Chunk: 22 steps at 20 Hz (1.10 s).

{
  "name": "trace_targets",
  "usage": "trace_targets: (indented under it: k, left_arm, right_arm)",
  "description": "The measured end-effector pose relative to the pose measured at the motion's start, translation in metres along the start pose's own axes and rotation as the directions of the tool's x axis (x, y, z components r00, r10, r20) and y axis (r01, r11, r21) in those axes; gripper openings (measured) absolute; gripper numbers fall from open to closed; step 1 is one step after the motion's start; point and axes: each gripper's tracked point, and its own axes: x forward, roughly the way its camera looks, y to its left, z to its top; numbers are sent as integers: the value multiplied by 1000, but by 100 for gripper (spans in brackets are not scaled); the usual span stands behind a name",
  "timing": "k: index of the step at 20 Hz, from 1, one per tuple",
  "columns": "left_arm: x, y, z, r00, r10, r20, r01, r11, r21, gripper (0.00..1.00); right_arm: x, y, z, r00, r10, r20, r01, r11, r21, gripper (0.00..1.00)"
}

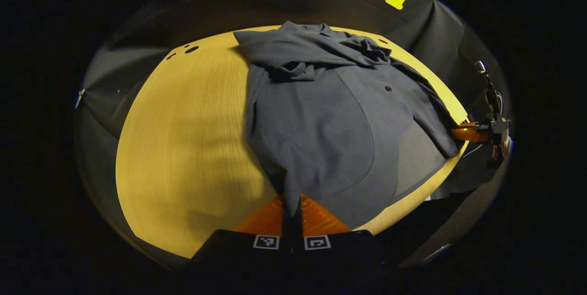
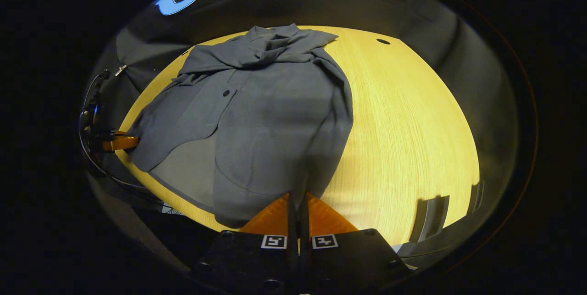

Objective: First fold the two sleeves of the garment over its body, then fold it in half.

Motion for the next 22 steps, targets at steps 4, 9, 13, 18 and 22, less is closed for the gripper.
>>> trace_targets:
  k: [4, 9, 13, 18, 22]
  left_arm:
    - [-17, -9, -34, 999, -34, -39, 31, 997, -71, 6]
    - [-49, -30, -42, 989, -124, -75, 119, 990, -71, 6]
    - [-73, -29, 2, 988, -156, 3, 155, 979, -128, 5]
    - [-99, -28, 91, 971, -146, 190, 167, 981, -100, 6]
    - [-101, -15, 148, 947, -110, 301, 151, 982, -116, 6]
  right_arm:
    - [-19, 4, -25, 999, 26, -27, -25, 999, 25, 5]
    - [-26, 0, -2, 996, 81, -31, -78, 994, 74, 5]
    - [-51, 2, 42, 990, 103, 95, -115, 984, 133, 5]
    - [-64, 6, 115, 963, 114, 243, -149, 980, 129, 5]
    - [-72, 0, 171, 929, 106, 356, -162, 978, 132, 5]
